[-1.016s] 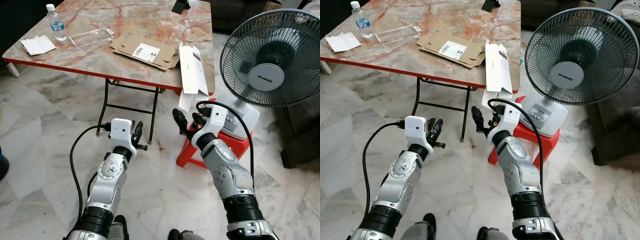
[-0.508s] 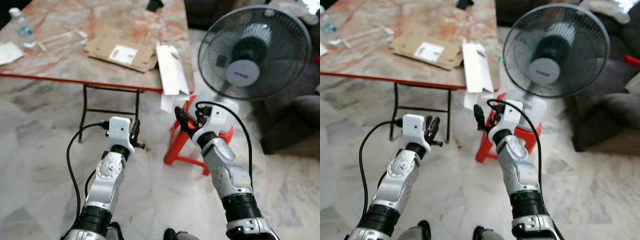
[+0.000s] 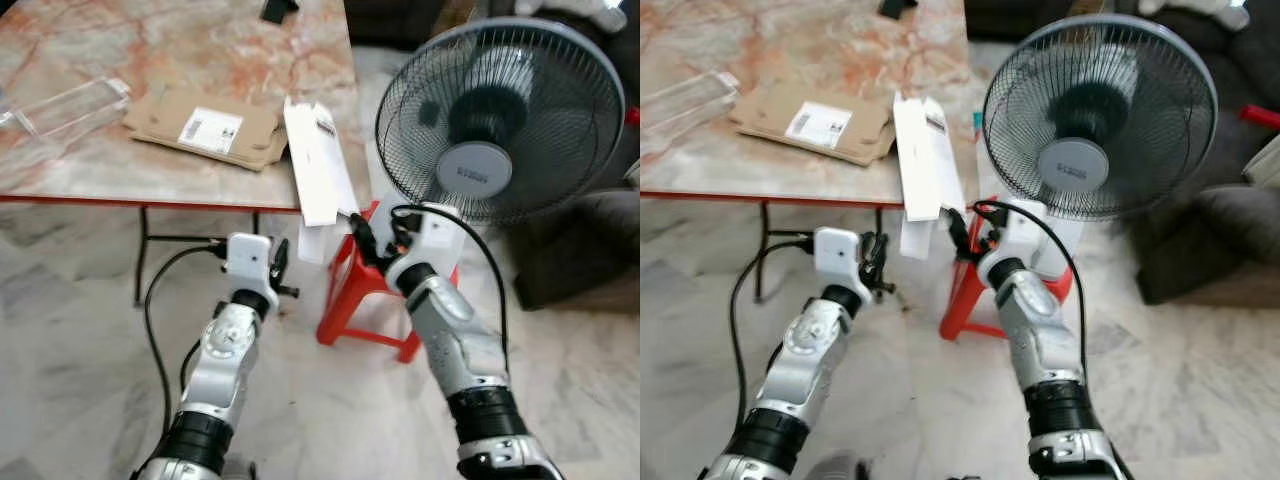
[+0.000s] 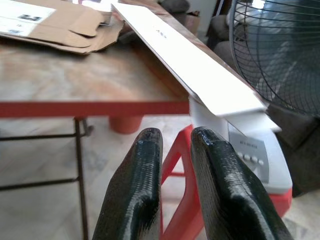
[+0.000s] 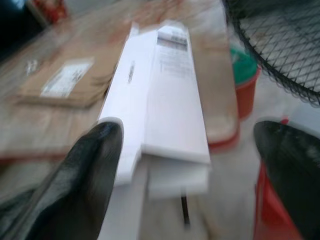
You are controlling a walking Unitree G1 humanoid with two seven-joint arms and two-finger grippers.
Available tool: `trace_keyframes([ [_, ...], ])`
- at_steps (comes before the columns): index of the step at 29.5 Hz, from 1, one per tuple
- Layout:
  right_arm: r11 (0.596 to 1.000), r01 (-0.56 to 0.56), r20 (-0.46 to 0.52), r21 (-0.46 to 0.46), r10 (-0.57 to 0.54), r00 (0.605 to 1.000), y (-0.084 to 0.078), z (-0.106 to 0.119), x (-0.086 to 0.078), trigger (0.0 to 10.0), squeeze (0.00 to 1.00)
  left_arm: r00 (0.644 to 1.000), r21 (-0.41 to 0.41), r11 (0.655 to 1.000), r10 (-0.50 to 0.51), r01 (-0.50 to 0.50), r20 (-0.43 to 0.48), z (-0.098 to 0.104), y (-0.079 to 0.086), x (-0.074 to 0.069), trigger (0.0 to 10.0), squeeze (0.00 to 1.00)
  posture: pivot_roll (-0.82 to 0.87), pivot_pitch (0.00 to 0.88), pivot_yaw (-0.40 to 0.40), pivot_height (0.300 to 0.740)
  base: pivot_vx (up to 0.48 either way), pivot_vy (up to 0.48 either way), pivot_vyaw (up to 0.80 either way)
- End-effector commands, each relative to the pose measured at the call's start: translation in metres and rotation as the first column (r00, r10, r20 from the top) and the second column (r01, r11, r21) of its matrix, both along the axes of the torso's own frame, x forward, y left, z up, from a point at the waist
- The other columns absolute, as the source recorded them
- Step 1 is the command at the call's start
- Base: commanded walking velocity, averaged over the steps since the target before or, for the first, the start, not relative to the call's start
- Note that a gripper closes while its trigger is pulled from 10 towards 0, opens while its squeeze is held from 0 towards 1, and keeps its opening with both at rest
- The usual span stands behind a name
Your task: Picking trash to rubbish bin
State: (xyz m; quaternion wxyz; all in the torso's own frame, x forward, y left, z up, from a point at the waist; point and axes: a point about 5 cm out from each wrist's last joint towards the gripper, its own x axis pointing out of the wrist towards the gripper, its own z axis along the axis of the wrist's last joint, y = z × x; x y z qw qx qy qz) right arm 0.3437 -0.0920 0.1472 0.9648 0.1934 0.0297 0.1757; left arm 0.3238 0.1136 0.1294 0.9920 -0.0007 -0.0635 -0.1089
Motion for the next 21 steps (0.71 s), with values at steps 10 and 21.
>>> trace_keyframes([
  [10,1.000,-0.001,0.005,-0.009,0.001,1.000,-0.0041,0.0000,-0.0016,10.0,0.00,0.999,-0.025,0.999,-0.034,0.034,0.003,-0.0007,-0.0082,-0.0047,10.0,0.00,0.02,0.211,-0.135,0.740,0.154,0.000,0.00],
  [21,1.000,-0.012,-0.001,-0.015,0.012,1.000,-0.0028,-0.0023,-0.0030,10.0,0.00,0.998,-0.053,0.997,-0.056,0.056,-0.003,0.0008,-0.0091,-0.0092,10.0,0.00,0.02,0.216,-0.136,0.740,0.000,0.000,0.00],
])
